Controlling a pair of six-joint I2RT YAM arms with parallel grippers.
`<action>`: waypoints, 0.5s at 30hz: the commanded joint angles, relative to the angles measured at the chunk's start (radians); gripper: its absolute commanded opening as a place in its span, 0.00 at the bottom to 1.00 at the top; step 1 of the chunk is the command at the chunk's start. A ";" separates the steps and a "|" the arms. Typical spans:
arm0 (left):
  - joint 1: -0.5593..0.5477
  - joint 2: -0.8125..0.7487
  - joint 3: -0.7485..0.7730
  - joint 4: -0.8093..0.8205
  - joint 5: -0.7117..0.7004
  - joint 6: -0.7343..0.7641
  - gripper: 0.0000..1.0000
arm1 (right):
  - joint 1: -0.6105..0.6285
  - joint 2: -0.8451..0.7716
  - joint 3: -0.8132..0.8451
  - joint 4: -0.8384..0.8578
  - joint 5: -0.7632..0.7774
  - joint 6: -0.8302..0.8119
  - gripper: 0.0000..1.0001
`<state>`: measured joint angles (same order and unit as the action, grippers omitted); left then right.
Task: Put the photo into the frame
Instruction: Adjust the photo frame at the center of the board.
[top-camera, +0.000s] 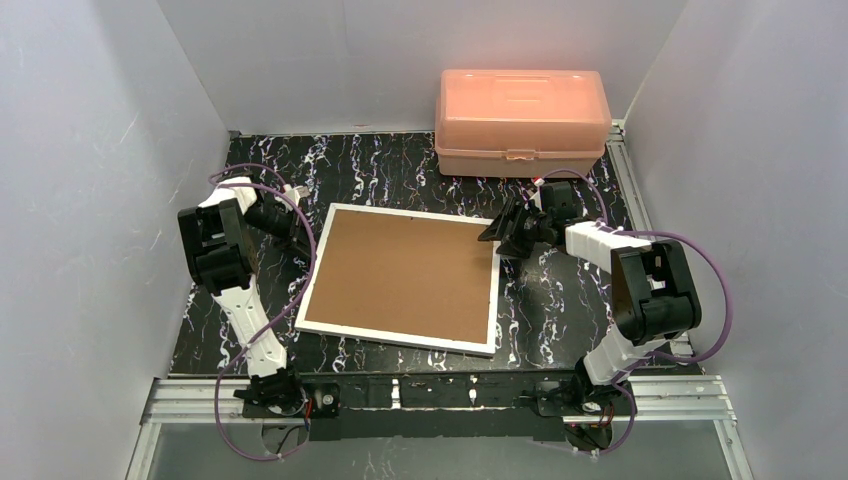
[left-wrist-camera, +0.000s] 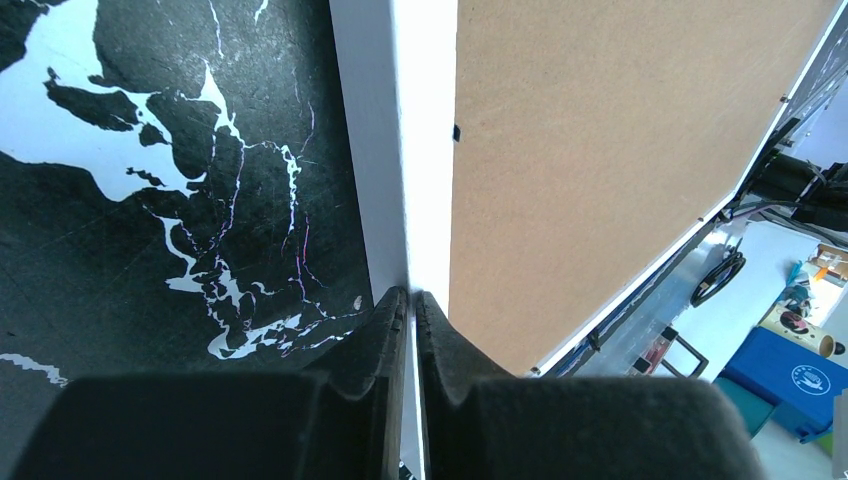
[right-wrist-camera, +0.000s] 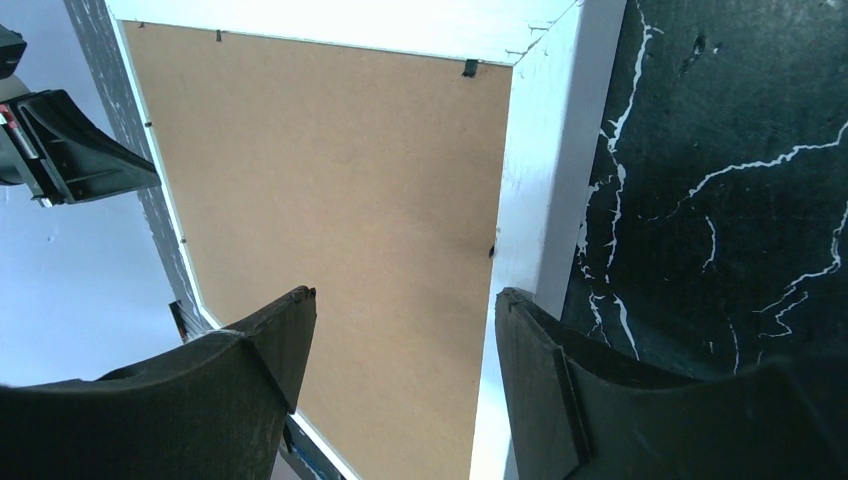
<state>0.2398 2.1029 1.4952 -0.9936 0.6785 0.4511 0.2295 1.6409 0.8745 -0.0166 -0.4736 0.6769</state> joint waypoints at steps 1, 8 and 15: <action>-0.014 0.002 -0.036 0.018 -0.030 0.017 0.04 | -0.006 0.003 -0.008 -0.001 0.000 -0.020 0.73; -0.017 -0.003 -0.036 0.018 -0.030 0.018 0.04 | -0.007 0.031 -0.007 0.009 0.024 -0.030 0.72; -0.020 -0.002 -0.038 0.018 -0.026 0.026 0.03 | -0.019 0.046 0.007 0.041 0.039 -0.039 0.71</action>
<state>0.2401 2.1021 1.4944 -0.9920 0.6792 0.4488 0.2245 1.6588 0.8730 0.0120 -0.4751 0.6731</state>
